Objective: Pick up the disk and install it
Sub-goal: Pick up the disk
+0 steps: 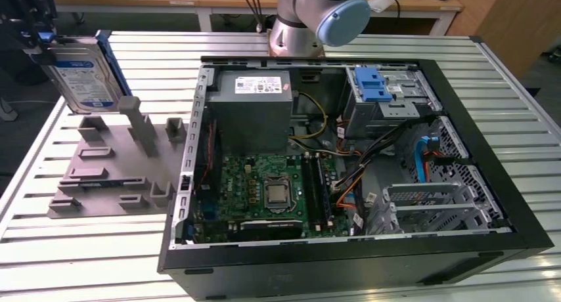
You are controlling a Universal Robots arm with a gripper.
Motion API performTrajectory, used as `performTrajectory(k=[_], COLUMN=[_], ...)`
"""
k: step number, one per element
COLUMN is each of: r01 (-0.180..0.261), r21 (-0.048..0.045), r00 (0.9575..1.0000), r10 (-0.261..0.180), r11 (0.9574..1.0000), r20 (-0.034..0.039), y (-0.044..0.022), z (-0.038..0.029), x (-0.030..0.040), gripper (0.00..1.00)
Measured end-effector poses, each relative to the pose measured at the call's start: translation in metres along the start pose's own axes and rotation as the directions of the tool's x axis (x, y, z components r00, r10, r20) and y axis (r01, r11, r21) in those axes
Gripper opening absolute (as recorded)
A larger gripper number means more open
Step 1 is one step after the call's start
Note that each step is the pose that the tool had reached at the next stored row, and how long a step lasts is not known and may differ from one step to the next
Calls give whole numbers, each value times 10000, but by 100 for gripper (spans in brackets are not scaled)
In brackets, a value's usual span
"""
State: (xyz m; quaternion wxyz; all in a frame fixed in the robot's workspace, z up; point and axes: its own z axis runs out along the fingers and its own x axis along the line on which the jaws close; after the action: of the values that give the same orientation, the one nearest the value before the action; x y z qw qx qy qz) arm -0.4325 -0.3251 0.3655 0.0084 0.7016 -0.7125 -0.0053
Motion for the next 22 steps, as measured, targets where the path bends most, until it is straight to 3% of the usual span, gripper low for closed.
performTrajectory(k=[22], r01=[0], r21=[-1], r00=[10000], r10=[0], r11=[10000], r20=[-1], y=[1], z=[-67], x=[0], gripper=[36])
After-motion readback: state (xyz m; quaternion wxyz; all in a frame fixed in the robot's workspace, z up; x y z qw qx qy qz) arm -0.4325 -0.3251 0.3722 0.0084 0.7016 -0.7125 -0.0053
